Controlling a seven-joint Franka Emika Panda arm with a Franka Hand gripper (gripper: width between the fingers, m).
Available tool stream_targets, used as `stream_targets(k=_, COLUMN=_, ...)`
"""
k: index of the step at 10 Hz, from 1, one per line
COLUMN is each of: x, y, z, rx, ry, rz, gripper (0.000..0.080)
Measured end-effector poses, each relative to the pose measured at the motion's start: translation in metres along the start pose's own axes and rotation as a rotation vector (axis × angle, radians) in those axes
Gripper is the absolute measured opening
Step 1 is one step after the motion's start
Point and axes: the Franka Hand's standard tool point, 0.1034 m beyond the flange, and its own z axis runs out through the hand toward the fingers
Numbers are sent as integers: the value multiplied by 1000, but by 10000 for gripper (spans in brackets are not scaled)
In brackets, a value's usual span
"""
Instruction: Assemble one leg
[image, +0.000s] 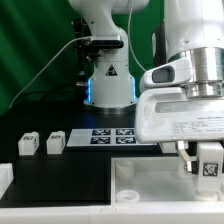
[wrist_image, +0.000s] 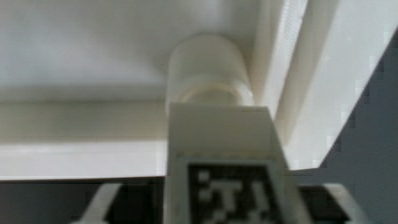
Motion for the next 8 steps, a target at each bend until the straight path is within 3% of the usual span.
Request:
stream_targets(k=1, x=0, y=0, z=0, rx=0, ry=0, rz=0, gripper=516)
stream_targets(k=2, x=0, y=0, z=0, rx=0, ry=0, rz=0, gripper=622)
stream_targets(k=8, x=0, y=0, z=0, rx=0, ry=0, rz=0, gripper=649)
